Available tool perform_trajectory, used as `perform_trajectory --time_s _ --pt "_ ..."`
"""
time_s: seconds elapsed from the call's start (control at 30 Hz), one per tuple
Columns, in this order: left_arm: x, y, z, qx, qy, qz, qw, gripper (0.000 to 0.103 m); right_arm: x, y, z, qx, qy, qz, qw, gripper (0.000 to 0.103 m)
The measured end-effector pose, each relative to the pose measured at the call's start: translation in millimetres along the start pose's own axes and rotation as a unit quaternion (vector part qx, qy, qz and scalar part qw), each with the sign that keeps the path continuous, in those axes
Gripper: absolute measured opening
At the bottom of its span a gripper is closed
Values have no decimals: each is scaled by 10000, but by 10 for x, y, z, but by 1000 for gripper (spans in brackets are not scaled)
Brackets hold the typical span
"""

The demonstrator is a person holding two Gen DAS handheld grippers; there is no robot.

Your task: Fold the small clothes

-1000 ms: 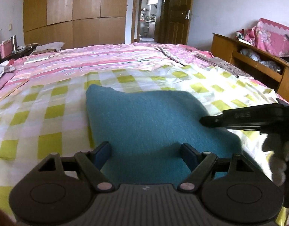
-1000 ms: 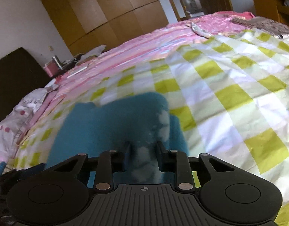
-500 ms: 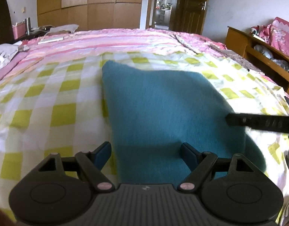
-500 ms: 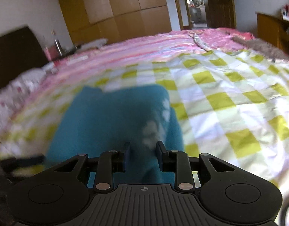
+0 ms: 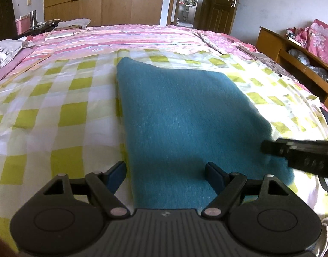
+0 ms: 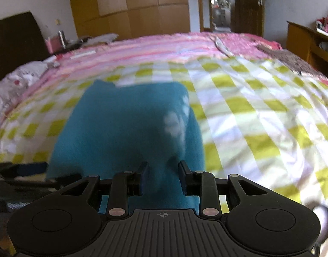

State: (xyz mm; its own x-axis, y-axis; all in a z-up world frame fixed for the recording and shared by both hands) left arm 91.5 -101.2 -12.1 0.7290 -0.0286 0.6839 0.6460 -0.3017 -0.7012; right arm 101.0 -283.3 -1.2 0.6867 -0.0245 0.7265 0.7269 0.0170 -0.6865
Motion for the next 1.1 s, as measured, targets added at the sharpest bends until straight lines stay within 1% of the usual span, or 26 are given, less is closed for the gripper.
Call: perform_trajectory --time_s 0.2,0.47,0.87,1.1 --pt "-32 -15 9 8 -32 48 10000 86 -65 -20 3 -114 10 95 9999 30" --pt "-74 -55 16 -17 -85 84 9999 86 -144 -167 58 -119 3 97 9999 30" --pt "-166 -127 -43 66 23 118 9999 87 -271 -283 111 -48 57 149 9999 31" --pt "-261 -159 -92 147 155 156 9997 87 -394 -324 126 -4 134 270 9995 32"
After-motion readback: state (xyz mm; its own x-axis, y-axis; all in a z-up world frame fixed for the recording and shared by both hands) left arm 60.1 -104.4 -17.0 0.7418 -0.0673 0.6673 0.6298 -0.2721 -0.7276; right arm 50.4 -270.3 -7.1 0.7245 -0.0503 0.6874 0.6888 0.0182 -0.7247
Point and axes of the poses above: each gripper's, at about its wrist camera, not at the fingertips, and y roughly the way its jaws point, z to its left, x to its top, the point moved 6 cm from there along y, roughly the way its jaws point, and after that the axes turned 5 degrees about -y, right-handed, at the moved point
